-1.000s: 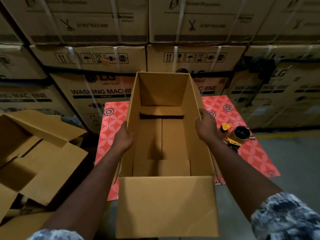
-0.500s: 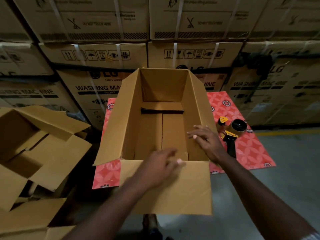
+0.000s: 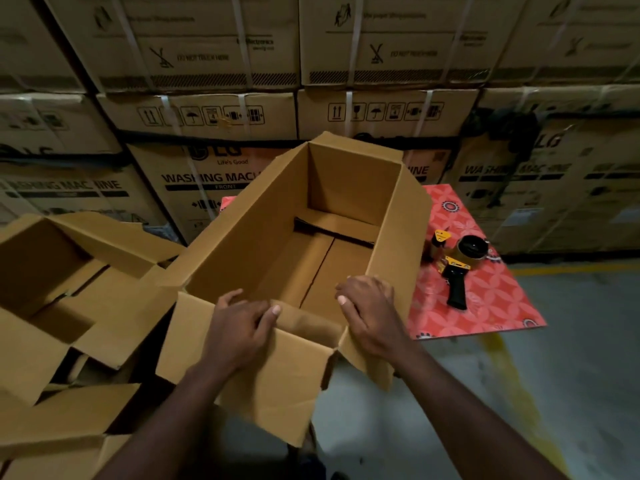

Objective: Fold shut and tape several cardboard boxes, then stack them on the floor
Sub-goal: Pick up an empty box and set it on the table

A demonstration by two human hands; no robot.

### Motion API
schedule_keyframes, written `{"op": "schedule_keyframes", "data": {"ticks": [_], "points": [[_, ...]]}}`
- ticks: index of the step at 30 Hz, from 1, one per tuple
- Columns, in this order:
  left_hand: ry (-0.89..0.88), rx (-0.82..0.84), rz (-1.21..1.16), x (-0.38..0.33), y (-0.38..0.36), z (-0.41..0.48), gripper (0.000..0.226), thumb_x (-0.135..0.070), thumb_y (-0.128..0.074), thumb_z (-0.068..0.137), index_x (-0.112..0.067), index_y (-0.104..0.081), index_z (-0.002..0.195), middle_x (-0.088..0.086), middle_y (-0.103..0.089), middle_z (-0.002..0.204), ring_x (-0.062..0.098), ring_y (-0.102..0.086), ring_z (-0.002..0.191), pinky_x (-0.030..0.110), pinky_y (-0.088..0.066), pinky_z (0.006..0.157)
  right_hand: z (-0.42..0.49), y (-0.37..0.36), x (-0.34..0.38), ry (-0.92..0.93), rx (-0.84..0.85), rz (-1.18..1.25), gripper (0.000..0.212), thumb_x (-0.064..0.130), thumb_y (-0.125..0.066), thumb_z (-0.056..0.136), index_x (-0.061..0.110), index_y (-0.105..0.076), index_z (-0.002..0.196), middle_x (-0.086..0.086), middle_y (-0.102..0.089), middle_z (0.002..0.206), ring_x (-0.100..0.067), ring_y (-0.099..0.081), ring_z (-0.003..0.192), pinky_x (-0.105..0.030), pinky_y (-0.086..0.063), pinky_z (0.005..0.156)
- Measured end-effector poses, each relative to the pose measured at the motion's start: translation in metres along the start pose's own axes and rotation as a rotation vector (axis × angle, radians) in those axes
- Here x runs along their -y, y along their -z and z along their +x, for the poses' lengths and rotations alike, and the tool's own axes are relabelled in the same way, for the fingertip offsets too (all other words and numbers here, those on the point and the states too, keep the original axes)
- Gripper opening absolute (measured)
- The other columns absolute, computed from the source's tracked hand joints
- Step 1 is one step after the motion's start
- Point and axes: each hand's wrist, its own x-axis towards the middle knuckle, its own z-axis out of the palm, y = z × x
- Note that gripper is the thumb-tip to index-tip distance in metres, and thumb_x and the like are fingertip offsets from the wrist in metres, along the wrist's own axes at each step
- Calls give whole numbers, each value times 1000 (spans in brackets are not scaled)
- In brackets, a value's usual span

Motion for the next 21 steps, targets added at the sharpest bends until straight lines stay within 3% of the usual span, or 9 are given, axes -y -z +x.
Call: {"op": "schedule_keyframes", "data": {"ticks": [3, 8, 11, 14, 18, 21], "points": [[-3, 6, 53, 16, 6, 10, 73, -74, -14, 95, -28, -65, 69, -15, -57, 61, 2, -52, 72, 31, -28, 102, 16, 12, -9, 100, 57, -59, 41, 39, -35, 101, 20, -68, 116, 4, -66, 124, -11, -48, 128, -43, -12, 118], [19, 13, 29, 46, 16, 35, 52, -62, -27, 96, -36, -54, 60, -14, -54, 53, -4, -55, 68, 40, -33, 108, 60, 23, -26, 178, 153, -177, 33, 41, -43, 101, 23, -69, 109, 7, -68, 112, -12, -55, 117, -38, -2, 118], [87, 55, 40, 73, 25, 57, 61, -70, -23, 93, -33, -61, 62, -12, -62, 57, -2, -59, 78, 41, -33, 110, 80, 14, -21, 232, 189, -193, 31, 49, -43, 98, 29, -67, 105, 12, -66, 104, -10, -54, 111, -43, -7, 118], [165, 90, 22, 102, 33, 77, 66, -71, -28, 96, -29, -63, 59, -16, -62, 61, 17, -66, 95, 50, -36, 110, 99, 5, -18, 229, 176, -172, 35, 55, -47, 96, 29, -68, 104, 13, -64, 101, -8, -52, 108, -47, -16, 115], [148, 43, -8, 112, 38, 92, 67, -57, -37, 102, -20, -59, 50, -5, -59, 50, 9, -62, 70, 49, -39, 107, 135, 20, -41, 125, 116, -189, 60, 72, -37, 90, 24, -70, 106, 6, -65, 105, -15, -51, 109, -44, -25, 106], [173, 58, 10, 130, 42, 105, 62, -51, -39, 100, -16, -61, 54, 0, -60, 50, 14, -65, 70, 48, -39, 107, 161, 28, -39, 39, 251, -228, 64, 76, -36, 83, 27, -72, 104, 5, -66, 108, -17, -50, 114, -48, -21, 114]]}}
